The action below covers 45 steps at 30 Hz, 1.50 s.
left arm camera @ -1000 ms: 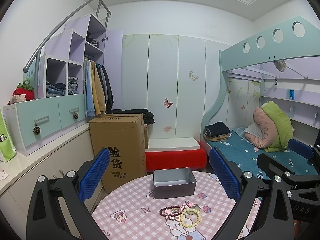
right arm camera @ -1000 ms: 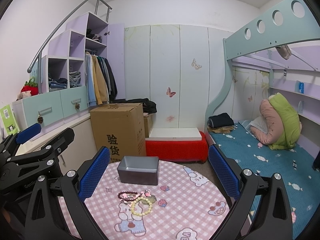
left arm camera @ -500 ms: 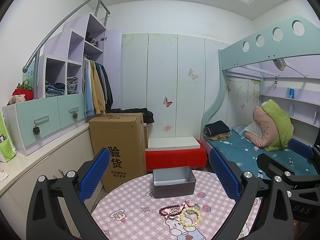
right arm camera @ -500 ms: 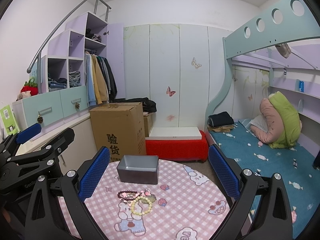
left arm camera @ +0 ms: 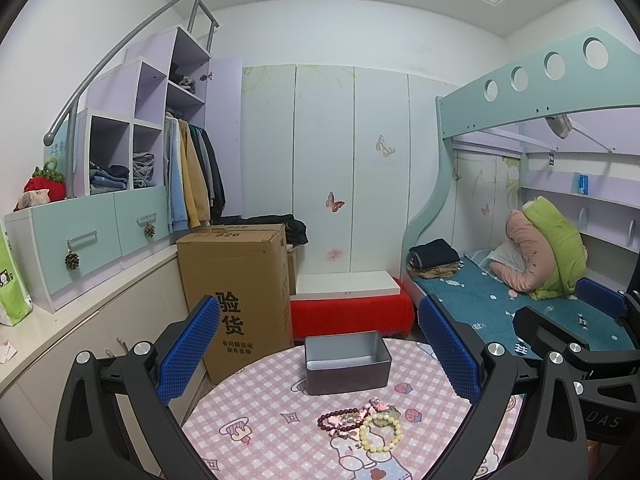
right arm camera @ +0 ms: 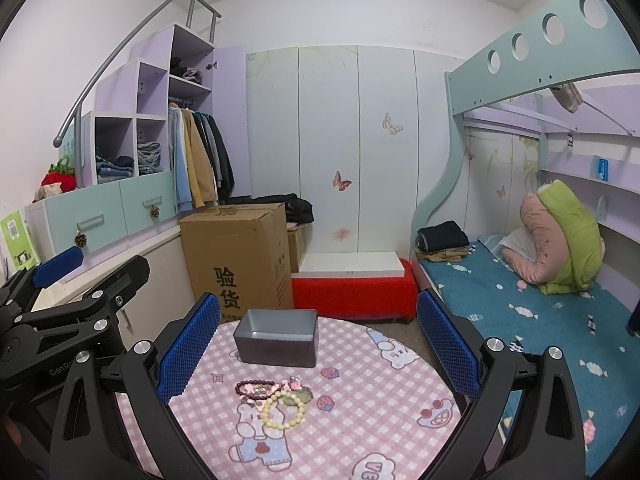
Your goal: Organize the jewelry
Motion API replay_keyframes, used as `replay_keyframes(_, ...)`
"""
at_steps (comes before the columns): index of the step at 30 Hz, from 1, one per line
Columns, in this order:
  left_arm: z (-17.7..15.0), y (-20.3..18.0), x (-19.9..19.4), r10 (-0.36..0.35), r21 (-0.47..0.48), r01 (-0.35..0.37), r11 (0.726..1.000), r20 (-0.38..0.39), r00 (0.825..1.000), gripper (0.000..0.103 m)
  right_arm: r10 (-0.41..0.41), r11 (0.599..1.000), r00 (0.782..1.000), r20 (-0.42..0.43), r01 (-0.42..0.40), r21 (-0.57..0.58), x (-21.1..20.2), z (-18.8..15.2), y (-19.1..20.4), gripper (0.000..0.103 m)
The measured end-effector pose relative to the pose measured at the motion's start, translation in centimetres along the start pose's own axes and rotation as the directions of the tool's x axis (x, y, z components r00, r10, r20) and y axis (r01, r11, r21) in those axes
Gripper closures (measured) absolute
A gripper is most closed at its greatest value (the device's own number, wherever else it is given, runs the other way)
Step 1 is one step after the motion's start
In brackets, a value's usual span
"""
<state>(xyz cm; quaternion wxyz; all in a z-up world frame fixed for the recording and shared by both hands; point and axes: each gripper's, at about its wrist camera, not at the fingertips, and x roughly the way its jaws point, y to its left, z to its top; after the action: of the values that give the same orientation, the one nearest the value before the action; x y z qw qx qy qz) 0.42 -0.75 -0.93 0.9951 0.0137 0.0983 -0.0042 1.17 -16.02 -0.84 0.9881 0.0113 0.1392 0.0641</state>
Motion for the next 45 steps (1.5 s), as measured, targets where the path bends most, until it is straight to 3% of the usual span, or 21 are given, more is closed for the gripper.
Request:
replay_keyframes(9, -0.5, 0.0, 1.0, -0.001, 0.002, 0.001, 1.000, -0.038, 0.999, 0.007, 0.004, 1.000, 1.000, -0.023, -0.004, 0.010, 0.9, -1.0, -0.4, 0.007)
replay_keyframes(13, -1.0, 0.5, 2.5, 0.013, 0.002, -0.012, 1.000, -0.090, 0.996, 0.007, 0.001, 1.000, 0.998, -0.060, 0.000, 0.015, 2.0, -1.5, -0.2, 0.007)
replay_keyframes(22, -5.8, 4.5, 8.3, 0.005, -0.073, -0.027, 0.997, -0.279, 0.960, 0.007, -0.044, 0.998, 0.969, -0.242, 0.053, 0.030, 7.6, -5.1, -1.3, 0.007)
replay_keyframes(25, -8.1, 5.1, 10.7, 0.030, -0.050, -0.052, 0.997, -0.373, 0.927, 0.007, -0.055, 0.997, 0.949, -0.310, 0.068, 0.031, 10.1, -7.1, -1.8, 0.007)
replay_keyframes(32, -14.2, 5.0, 15.9, 0.009, -0.012, -0.020, 1.000, -0.587, 0.810, 0.007, -0.059, 0.998, 0.871, -0.488, 0.069, 0.001, 16.2, -11.9, -1.4, 0.007)
replay_keyframes(33, -14.7, 4.9, 16.3, 0.013, -0.005, -0.020, 1.000, -0.598, 0.802, 0.007, -0.054, 0.998, 0.855, -0.516, 0.062, -0.001, 17.0, -12.6, -1.1, 0.007)
replay_keyframes(37, -15.8, 5.0, 17.7, 0.025, 0.013, -0.021, 1.000, -0.622, 0.782, 0.007, -0.031, 0.999, 0.826, -0.562, 0.037, 0.000, 19.7, -14.3, -0.8, 0.007)
replay_keyframes(45, -17.0, 5.1, 20.8, 0.018, 0.002, -0.022, 1.000, -0.666, 0.745, 0.007, 0.004, 1.000, 0.785, -0.619, -0.011, -0.007, 22.6, -16.2, 0.1, 0.008)
